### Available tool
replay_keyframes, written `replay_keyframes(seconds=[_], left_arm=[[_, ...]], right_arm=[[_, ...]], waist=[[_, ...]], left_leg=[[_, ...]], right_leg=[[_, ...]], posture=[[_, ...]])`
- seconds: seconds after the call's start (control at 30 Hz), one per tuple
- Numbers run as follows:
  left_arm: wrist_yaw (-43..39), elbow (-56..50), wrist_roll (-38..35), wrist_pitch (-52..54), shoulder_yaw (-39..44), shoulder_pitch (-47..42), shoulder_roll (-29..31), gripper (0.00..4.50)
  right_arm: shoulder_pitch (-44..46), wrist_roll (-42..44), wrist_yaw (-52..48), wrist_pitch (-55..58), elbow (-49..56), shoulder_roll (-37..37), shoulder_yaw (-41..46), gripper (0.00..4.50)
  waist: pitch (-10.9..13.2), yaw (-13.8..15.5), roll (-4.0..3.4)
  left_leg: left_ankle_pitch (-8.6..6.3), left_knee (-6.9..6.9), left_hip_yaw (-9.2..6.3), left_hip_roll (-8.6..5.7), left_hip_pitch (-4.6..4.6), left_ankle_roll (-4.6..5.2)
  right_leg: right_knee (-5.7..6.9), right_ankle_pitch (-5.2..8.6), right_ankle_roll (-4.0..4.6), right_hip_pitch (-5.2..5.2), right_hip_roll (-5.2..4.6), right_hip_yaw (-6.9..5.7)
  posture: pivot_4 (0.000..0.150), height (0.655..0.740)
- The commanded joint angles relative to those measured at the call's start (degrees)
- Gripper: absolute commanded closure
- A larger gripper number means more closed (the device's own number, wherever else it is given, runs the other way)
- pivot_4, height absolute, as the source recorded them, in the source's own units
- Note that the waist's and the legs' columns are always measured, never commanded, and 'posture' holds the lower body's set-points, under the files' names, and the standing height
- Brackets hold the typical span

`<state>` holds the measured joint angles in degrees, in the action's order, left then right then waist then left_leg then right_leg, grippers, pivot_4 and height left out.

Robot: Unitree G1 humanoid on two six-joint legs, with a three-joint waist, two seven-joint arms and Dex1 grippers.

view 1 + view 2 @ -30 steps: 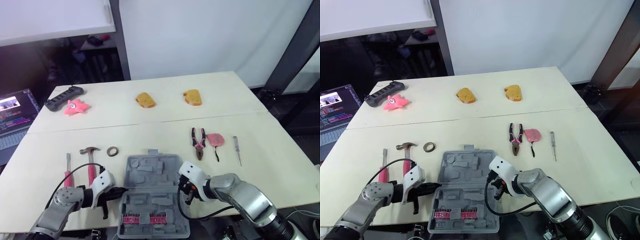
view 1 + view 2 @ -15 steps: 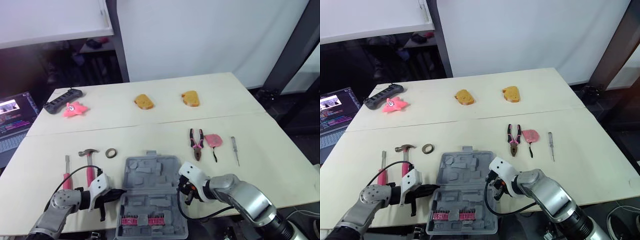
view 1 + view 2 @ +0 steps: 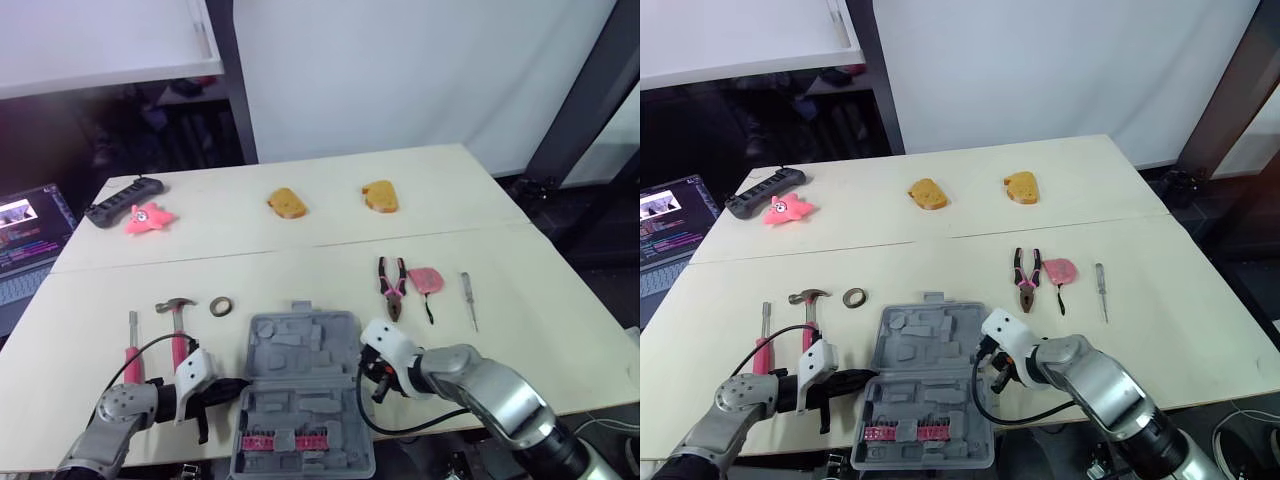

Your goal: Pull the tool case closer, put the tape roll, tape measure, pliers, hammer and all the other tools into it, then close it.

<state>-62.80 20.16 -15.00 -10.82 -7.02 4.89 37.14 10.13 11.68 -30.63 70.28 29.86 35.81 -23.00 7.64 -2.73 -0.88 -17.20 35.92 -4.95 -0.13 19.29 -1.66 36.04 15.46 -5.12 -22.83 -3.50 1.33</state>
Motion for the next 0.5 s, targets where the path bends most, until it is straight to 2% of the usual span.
replay_keyframes(seconds=[0.03,0.2,0.33,0.5], left_arm=[[0.6,8.8,2.3,5.2,3.0,4.7,5.1,4.46],[-5.1,2.4,-5.9,7.7,9.4,8.1,9.0,4.46],[-8.7,-5.1,-13.9,14.6,16.3,10.6,12.5,4.46],[-9.4,-11.1,-19.0,22.0,23.6,12.7,14.5,4.46]], right_arm=[[-1.7,1.4,-0.9,-2.7,4.4,2.5,6.0,4.41],[-8.6,5.7,-5.9,-10.3,10.1,6.4,17.7,4.41],[-17.0,9.3,-9.5,-14.5,11.4,7.7,31.6,4.41],[-27.6,13.3,-15.7,-21.7,11.7,7.8,46.4,4.41]], waist=[[0.2,-0.3,0.31],[1.0,-1.3,0.97],[1.8,-1.1,1.62],[2.2,1.0,1.75]], left_leg=[[0.00,-0.01,0.00,0.01,0.02,0.00],[0.00,-0.43,0.00,0.25,0.09,0.00],[0.00,-0.63,0.06,0.65,0.27,-0.01],[0.02,-0.57,0.08,0.62,1.27,-0.20]], right_leg=[[0.03,0.00,0.00,-0.01,0.02,0.00],[0.11,-0.05,0.04,-0.43,0.19,-0.07],[0.05,-0.11,0.34,-0.66,0.73,-0.12],[0.03,-0.24,0.69,-1.53,0.63,-0.24]], posture=[[0.150,0.7400],[0.150,0.7400],[0.150,0.7400],[0.150,0.7400]])
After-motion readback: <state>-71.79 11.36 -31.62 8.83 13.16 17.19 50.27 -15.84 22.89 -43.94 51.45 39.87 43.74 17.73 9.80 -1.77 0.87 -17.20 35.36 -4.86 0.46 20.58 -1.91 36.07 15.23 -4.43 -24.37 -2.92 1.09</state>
